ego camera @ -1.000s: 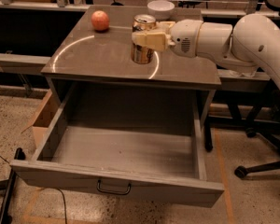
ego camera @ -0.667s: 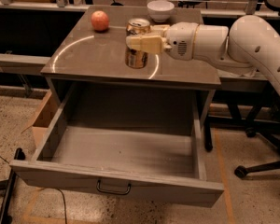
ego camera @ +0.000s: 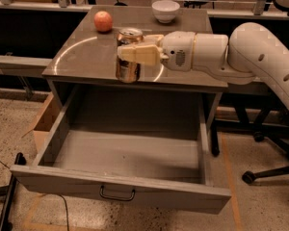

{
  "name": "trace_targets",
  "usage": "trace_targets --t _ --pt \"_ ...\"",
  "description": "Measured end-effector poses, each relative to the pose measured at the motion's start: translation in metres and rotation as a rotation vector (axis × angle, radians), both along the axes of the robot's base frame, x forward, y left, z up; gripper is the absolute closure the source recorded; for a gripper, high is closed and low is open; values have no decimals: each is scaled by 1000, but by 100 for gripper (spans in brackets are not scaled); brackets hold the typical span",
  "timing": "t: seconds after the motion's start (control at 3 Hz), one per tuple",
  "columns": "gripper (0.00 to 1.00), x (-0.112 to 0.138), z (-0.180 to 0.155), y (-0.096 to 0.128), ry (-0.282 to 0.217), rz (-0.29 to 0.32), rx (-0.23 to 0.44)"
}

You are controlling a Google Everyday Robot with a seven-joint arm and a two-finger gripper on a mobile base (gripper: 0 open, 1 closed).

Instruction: Place orange can into top drawer

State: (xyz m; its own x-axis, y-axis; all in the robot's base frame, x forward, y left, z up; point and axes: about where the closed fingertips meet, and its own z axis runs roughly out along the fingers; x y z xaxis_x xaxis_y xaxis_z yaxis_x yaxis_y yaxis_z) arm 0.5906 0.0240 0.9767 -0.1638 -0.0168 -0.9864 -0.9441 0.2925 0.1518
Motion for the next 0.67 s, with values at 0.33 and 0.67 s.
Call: trace_targets --t 0.33,0.67 --pt "100 -14 0 15 4 46 22" --pt "100 -29 -3 28 -13 116 62"
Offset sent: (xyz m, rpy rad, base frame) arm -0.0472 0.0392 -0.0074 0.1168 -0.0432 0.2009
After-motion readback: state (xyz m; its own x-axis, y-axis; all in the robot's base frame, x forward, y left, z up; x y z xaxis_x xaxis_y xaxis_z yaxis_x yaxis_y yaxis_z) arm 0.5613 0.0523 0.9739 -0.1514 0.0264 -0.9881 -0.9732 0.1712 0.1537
